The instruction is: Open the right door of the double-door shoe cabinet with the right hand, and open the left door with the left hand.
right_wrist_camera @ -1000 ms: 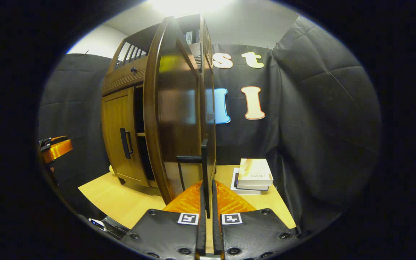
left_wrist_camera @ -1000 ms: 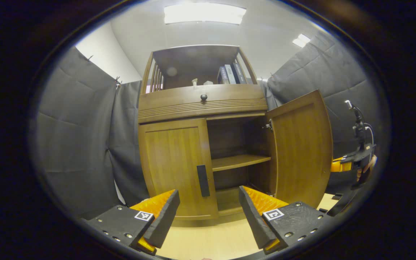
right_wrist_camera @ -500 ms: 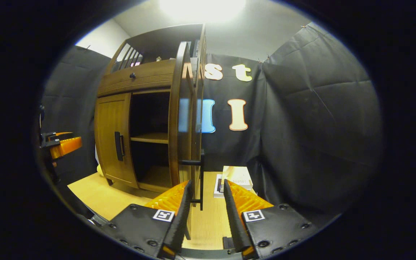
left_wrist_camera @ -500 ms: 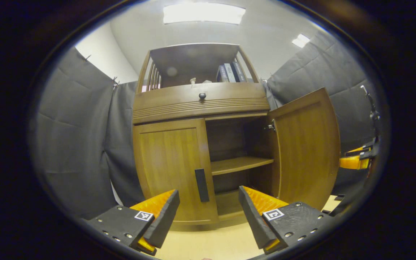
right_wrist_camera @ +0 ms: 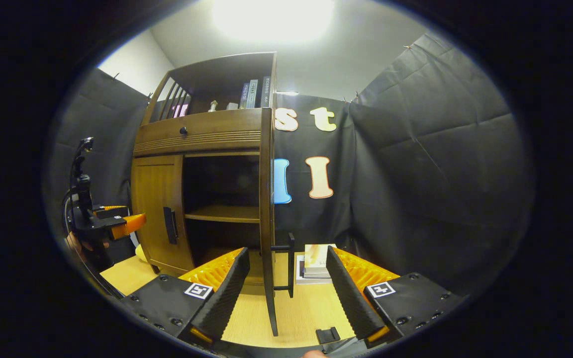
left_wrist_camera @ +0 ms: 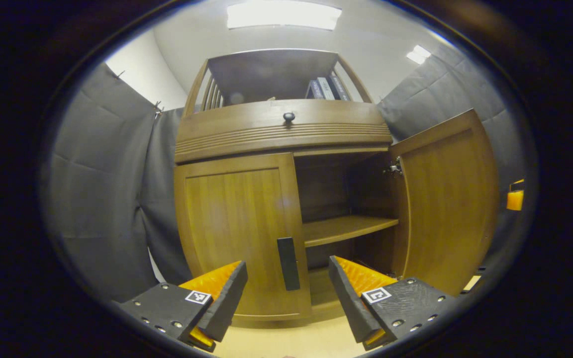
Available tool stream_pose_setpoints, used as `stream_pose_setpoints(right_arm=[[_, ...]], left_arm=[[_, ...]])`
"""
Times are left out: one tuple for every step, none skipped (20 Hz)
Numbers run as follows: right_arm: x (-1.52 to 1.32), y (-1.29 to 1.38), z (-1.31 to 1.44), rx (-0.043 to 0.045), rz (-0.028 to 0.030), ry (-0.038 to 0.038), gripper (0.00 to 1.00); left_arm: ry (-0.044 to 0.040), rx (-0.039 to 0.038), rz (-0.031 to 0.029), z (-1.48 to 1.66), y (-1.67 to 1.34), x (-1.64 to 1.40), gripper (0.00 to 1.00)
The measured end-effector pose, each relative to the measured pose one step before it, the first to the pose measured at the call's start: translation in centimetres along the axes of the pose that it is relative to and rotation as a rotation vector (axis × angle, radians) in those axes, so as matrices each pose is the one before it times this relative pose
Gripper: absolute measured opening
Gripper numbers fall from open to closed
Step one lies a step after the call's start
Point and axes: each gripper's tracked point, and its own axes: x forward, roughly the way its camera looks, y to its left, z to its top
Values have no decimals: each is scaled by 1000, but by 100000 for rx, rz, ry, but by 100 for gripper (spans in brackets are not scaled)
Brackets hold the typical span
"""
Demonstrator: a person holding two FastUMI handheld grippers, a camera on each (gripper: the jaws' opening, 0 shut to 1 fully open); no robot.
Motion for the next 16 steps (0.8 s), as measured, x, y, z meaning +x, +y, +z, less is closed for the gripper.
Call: stream_pose_setpoints(right_arm=[[-80, 437, -59, 87, 181, -32, 97], [-22, 404, -23, 206, 128, 220, 97], [42, 123, -227, -120, -696, 518, 92], [9, 52, -105, -330, -831, 520, 92], [-36, 219, -63, -272, -847, 9, 93], [25, 149, 31, -25, -764, 105, 97], [25, 46, -127, 278, -808, 210, 93], [0, 96, -51, 361, -600, 258, 93], [71, 66, -88, 240, -653, 293, 93], [132, 23, -121, -75, -848, 715, 93], [126, -35, -283, -198, -926, 660, 93], [39, -55, -184, -86, -978, 661, 93], [79, -5, -252, 87, -713, 692, 93], [117, 95, -269, 214, -704, 1318, 93], [114, 57, -402, 51, -492, 1235, 93], [97, 167, -152, -384, -557, 907, 93]], left_arm=[[501, -225, -121, -252, 134, 312, 94], [901, -507, -112, -166, 17, 378, 94], [960, -709, -686, -276, -67, 311, 95], [736, -539, -506, -107, -67, 228, 95], [361, -280, -300, -269, -33, 208, 95], [93, -99, -294, -88, -40, 428, 95], [-84, -15, -69, -197, 120, 198, 95], [-525, -447, -255, -83, -113, 386, 95], [330, -356, -393, -260, -45, 315, 94], [472, -135, -155, -217, -59, 301, 94], [814, 50, 238, -337, 132, 106, 95], [878, -23, 214, -189, -9, 236, 94], [576, -188, 859, -256, 177, 172, 94], [390, -568, 754, -123, 38, 333, 94], [707, -796, 281, -332, -23, 176, 94], [1056, -742, 153, -266, -107, 206, 95]])
